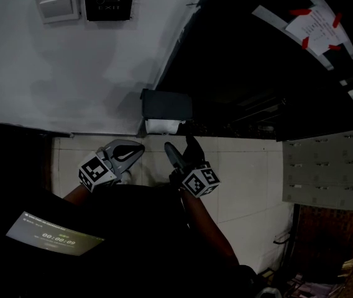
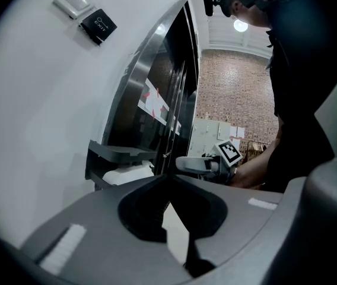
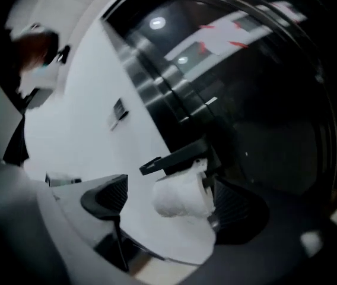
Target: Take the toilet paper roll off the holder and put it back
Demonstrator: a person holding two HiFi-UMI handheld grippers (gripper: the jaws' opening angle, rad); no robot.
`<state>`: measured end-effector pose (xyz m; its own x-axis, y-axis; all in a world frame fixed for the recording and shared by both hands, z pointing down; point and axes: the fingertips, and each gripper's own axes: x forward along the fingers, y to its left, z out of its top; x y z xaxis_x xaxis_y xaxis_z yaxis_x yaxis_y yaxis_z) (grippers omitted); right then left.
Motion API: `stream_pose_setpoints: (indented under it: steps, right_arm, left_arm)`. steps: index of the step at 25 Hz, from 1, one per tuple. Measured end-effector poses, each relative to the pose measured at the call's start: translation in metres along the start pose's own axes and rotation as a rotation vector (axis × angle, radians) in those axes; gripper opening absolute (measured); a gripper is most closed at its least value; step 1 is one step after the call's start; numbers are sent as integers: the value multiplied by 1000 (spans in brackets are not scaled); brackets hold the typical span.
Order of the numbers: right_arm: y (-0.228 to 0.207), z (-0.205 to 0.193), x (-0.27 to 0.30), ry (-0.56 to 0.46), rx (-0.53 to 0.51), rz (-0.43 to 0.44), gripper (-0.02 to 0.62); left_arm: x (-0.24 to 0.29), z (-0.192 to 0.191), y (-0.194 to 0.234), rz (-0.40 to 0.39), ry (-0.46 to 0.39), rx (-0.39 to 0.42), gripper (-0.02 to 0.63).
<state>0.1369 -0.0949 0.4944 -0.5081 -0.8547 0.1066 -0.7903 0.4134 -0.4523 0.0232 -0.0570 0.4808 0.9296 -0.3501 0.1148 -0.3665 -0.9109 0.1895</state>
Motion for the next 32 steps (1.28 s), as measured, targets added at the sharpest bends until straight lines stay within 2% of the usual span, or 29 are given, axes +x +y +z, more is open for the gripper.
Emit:
stream_pose_setpoints:
  steps: [2, 3, 5, 7, 8, 10, 11, 12, 15, 32]
  right_arm:
    - [20, 7, -1, 7, -286, 22, 448]
    - [29, 10, -1, 11, -387, 38, 448]
    - [42, 13, 1, 13, -464, 75, 447]
    - [47, 14, 1, 3, -444, 106, 439]
    - [49, 15, -1, -3, -429, 120, 361]
    - [52, 16, -5, -10, -410, 146, 125]
    - [54, 16, -6, -11, -409, 160, 33]
    - [55, 15, -6, -10, -415, 176, 0]
    - [62, 9, -6, 4, -441, 208, 0]
    - [71, 4, 1, 18, -407, 231, 0]
  left_arm:
    - [0, 1, 0, -3, 1, 2, 3]
    - [0, 1, 0, -4, 1, 3, 3]
    - [1, 1, 0, -6, 0, 5, 3]
    - [2, 1, -1, -6, 0, 6, 3]
    - [2, 1, -2, -7, 0, 7, 3]
    - [2, 1, -2, -6, 1, 10, 3]
    - [2, 1, -1, -5, 0, 12, 3]
    - [3, 2, -1, -5, -2, 14, 3]
    - [3, 2, -1, -6, -3, 13, 3]
    - [3, 3, -1, -14, 6, 23, 3]
